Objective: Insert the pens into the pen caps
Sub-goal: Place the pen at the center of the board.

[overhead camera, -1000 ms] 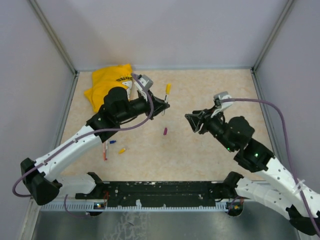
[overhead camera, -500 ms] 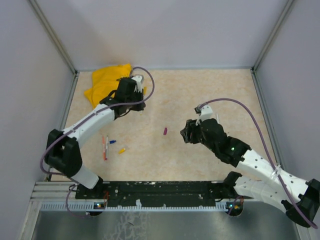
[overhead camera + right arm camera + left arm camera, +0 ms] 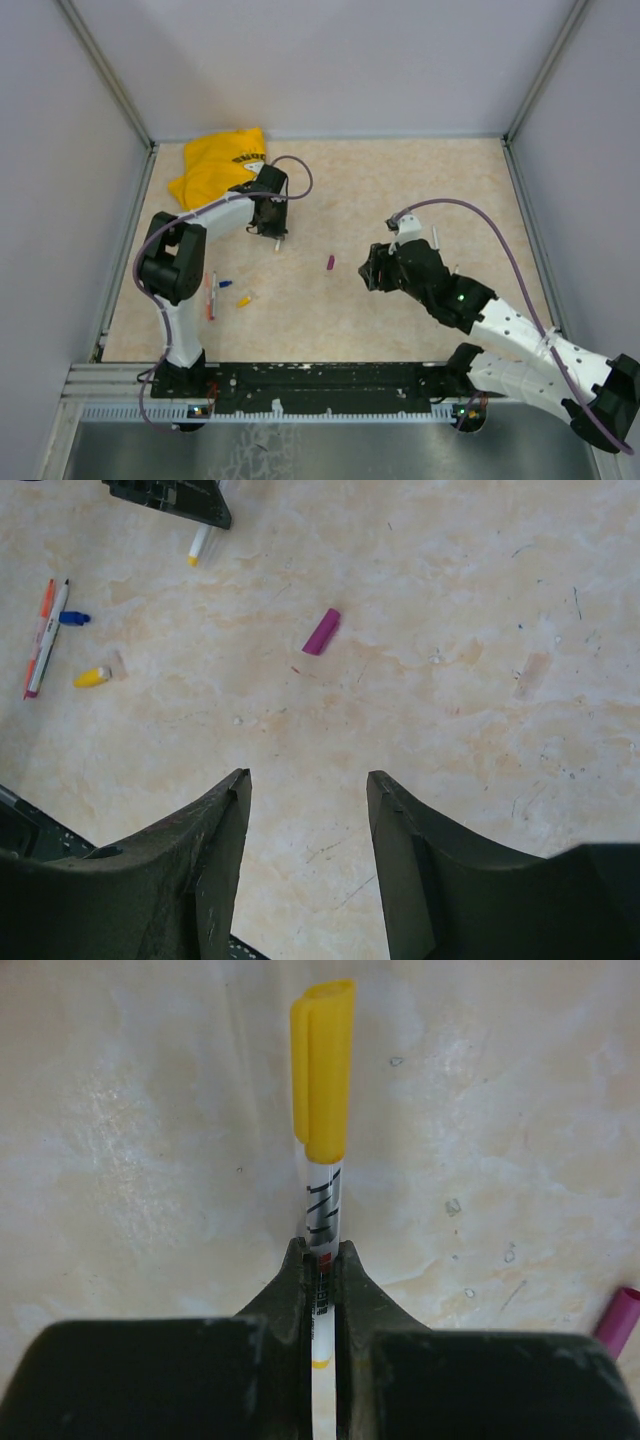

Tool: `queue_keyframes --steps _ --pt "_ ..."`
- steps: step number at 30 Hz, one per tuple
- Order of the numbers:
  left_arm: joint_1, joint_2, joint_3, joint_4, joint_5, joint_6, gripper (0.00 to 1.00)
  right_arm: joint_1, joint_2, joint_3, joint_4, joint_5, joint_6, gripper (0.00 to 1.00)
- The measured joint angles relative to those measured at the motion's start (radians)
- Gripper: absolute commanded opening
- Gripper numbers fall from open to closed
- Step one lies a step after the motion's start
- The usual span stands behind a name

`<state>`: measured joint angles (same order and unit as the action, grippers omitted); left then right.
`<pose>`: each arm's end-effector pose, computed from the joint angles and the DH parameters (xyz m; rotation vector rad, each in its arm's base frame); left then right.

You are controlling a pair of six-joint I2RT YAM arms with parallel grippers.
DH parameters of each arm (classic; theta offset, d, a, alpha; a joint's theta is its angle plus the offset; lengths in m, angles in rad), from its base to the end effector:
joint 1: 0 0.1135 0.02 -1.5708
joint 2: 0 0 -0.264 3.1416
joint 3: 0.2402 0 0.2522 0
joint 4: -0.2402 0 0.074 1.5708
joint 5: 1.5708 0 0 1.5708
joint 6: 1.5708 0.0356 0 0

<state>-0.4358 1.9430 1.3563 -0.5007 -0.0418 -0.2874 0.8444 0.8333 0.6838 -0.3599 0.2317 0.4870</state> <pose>0.3670 -0.1693 0.1768 0.1842 2.6629 -0.1806 0.1313 0.1355 0.2788 -0.2334 2.1036 0.5721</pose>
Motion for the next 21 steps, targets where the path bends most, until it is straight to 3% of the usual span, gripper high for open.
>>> queue_keyframes --steps 4,12,21 --pt "0.007 0.024 0.011 -0.011 -0.011 -0.01 0.02 0.0 0.0 -0.011 -0.004 -0.012 0.007 0.51" --pt "0.015 0.028 0.014 -0.018 -0.026 -0.024 0.2 0.0 0.003 -0.012 -0.003 -0.02 0.008 0.51" --pt "0.02 0.028 0.014 -0.016 -0.026 -0.027 0.31 0.0 0.021 -0.012 -0.003 -0.021 0.008 0.51"
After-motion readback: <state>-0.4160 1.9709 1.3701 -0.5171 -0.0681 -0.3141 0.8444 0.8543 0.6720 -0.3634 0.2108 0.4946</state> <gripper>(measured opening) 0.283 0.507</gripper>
